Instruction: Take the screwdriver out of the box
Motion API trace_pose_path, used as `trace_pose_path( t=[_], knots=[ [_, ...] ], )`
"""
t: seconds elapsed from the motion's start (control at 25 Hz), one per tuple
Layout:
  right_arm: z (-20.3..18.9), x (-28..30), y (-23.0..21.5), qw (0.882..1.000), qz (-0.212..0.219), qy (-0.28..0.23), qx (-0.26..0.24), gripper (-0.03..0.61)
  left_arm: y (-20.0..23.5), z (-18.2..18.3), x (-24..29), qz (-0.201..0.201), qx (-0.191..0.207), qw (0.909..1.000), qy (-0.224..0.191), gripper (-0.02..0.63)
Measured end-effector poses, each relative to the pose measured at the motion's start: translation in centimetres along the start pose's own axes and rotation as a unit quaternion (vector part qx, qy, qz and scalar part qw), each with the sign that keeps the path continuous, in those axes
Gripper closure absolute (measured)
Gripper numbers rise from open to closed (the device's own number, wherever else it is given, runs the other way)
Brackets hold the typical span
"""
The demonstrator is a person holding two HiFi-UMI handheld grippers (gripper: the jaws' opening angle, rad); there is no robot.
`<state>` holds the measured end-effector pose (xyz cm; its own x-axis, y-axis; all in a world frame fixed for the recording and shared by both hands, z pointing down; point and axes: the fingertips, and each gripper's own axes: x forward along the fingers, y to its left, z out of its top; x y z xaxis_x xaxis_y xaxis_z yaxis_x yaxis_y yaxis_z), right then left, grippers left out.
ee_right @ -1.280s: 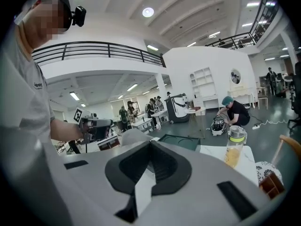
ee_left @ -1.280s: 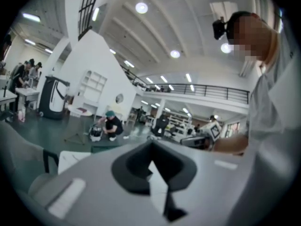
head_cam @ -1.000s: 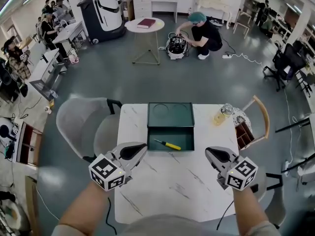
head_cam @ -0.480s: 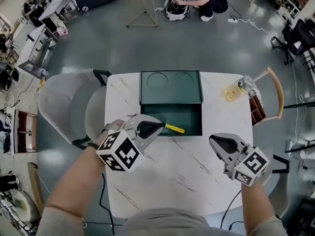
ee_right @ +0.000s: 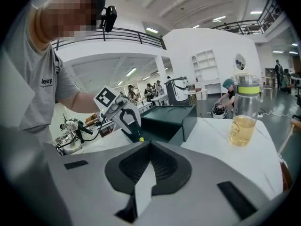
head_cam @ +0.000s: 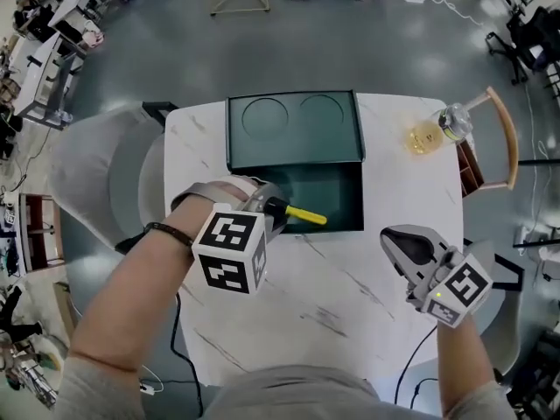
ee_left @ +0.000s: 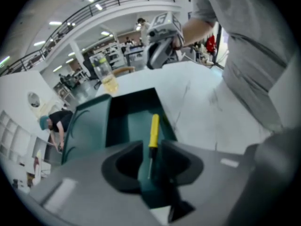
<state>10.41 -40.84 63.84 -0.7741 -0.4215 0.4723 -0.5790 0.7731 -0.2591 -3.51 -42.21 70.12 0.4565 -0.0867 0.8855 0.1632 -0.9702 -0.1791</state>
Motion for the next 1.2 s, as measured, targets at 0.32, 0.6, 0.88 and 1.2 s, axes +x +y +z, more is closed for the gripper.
trace_pose_path(
  t=[0.32, 0.6, 0.88, 1.2],
  knots=[
    [-1.4, -0.1, -0.8, 1.000, 0.000, 0.000, 0.020, 0.571, 0.4, -1.5, 2.3, -0.025, 0.028, 0.9968, 0.071, 0.485],
    [-1.5, -0.3, -1.2, 1.000, -0.002, -0.006, 0.029, 0.571, -0.5, -2.6, 3.8, -0.047, 0.030, 0.9924, 0.110, 0.485],
    [-1.6, -0.2, -0.8, 0.999, -0.001, -0.010, 0.037, 0.571, -1.3, -2.8, 4.1, -0.067, 0.023, 0.9925, 0.099, 0.560],
    [-0.4, -1.4, -0.2, 0.999, -0.012, -0.010, 0.029, 0.571, 0.9, -1.1, 1.1, 0.003, 0.014, 0.9971, 0.075, 0.560]
  ],
)
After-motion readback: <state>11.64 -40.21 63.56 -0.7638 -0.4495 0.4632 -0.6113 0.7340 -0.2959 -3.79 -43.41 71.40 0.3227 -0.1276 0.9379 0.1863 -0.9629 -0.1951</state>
